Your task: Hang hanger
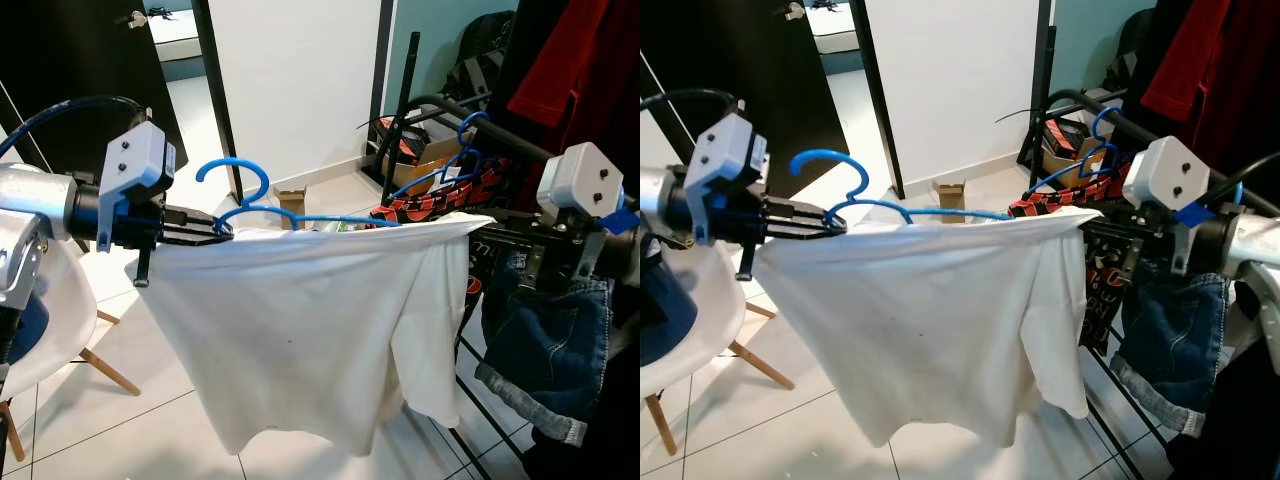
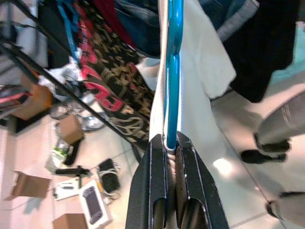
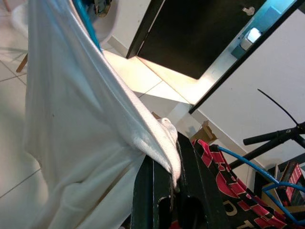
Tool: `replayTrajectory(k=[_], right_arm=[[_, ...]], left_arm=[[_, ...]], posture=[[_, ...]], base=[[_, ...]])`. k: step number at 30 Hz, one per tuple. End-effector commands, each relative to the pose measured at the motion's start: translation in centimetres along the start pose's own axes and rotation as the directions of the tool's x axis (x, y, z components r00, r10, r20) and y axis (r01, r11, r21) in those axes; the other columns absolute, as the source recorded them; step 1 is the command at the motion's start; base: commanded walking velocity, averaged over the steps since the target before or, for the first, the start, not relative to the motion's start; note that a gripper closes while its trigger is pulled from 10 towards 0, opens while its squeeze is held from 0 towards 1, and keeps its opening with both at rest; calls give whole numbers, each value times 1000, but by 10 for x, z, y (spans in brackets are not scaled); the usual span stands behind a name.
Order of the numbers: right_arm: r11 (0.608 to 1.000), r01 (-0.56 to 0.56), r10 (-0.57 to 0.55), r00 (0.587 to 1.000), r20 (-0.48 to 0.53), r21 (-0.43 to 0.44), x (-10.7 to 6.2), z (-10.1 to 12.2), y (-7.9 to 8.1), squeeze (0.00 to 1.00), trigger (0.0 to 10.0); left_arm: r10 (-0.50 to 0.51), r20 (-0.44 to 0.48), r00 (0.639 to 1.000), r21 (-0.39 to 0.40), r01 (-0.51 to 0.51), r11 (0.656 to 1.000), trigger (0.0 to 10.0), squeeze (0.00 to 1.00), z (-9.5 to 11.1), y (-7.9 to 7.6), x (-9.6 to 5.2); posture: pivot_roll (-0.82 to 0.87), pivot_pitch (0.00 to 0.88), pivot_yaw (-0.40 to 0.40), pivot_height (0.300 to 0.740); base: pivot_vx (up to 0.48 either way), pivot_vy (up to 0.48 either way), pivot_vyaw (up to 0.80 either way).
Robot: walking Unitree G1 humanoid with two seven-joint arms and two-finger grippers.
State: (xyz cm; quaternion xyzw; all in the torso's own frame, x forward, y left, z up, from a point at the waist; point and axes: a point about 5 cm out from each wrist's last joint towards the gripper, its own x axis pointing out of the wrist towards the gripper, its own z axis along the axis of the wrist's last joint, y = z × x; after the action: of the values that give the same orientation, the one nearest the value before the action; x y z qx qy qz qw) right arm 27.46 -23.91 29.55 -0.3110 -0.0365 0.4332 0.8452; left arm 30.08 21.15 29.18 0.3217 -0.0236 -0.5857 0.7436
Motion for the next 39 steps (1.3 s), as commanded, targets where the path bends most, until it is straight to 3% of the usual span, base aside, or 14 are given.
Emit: replayTrajectory(k=[1, 7, 8, 10, 11, 12, 14, 24, 27, 29, 31, 32, 33, 39], right_arm=[[1000, -15, 15, 1000, 6, -16, -2, 5, -1, 0, 0], [998, -54, 54, 998, 14, -34, 5, 11, 1, 0, 0], [993, -101, 103, 994, 40, -56, 16, 19, 4, 0, 0], [993, -101, 103, 994, 40, -56, 16, 19, 4, 0, 0], [984, -154, 160, 985, 70, -85, 27, 28, 9, 0, 0], [984, -154, 160, 985, 70, -85, 27, 28, 9, 0, 0], [967, -200, 223, 964, 147, -156, 50, 52, 14, 0, 0], [957, -210, 254, 941, 223, -202, 71, 74, 16, 0, 0], [959, -200, 245, 943, 224, -202, 75, 79, 11, 0, 0], [976, -124, 156, 972, 177, -182, 80, 78, -6, 0, 588], [979, -102, 130, 978, 162, -174, 81, 77, -10, 0, 588], [984, -89, 108, 988, 113, -157, 86, 71, -13, 0, 3961], [983, -104, 111, 993, 42, -150, 90, 61, -12, 0, 10000], [985, -119, 98, 982, -164, -124, 100, 27, -7, 0, 10000]], left_arm=[[-20, -60, 998, 11, 21, 1000, 10000, 0, 0, -3, -4], [-55, -54, 997, 32, 57, 998, 10000, 0, 1, -6, 5], [-79, -31, 996, 46, 80, 996, 10000, 0, 4, -8, 16], [-79, -31, 996, 46, 80, 996, 10000, 0, 4, -8, 16], [-83, -14, 996, 66, 83, 994, 10000, 0, 6, -9, 27], [-83, -14, 996, 66, 83, 994, 10000, 0, 6, -9, 27], [-37, 7, 999, 89, 36, 995, 10000, 0, 7, -5, 48], [-21, 15, 1000, 89, 20, 996, 10000, 0, 2, -11, 69], [-25, 6, 1000, 93, 24, 995, 10000, 0, 0, -14, 73], [-29, -3, 1000, 98, 29, 995, 10000, 0, -2, -18, 76], [-30, -4, 1000, 99, 30, 995, 10000, 0, -2, -19, 77], [-24, 7, 1000, 99, 24, 995, 10000, 0, -1, -20, 80], [-19, 20, 1000, 101, 17, 995, 10000, 0, 0, -21, 82], [12, 67, 998, 95, -18, 995, 10000, 0, 6, -20, 85]], posture=[[-9, 0, 21, 740], [-9, 0, 21, 740], [-13, 0, 21, 740], [-13, 0, 21, 740], [-13, 0, 19, 740], [-13, 0, 19, 740], [-18, 0, 19, 740], [-23, 0, 14, 740], [-22, 0, 11, 740], [-22, 0, 9, 740], [-22, 0, 9, 740], [-22, 0, 7, 740], [-22, 0, 7, 740], [-22, 0, 7, 740]], base=[[0, 0, 0], [0, 0, 0], [0, 0, 0], [0, 0, 0], [0, 0, 0], [0, 0, 0], [0, 0, 0], [0, 0, 0], [0, 0, 0], [0, 0, 0], [0, 0, 0], [0, 0, 0], [0, 0, 0], [0, 0, 0]])
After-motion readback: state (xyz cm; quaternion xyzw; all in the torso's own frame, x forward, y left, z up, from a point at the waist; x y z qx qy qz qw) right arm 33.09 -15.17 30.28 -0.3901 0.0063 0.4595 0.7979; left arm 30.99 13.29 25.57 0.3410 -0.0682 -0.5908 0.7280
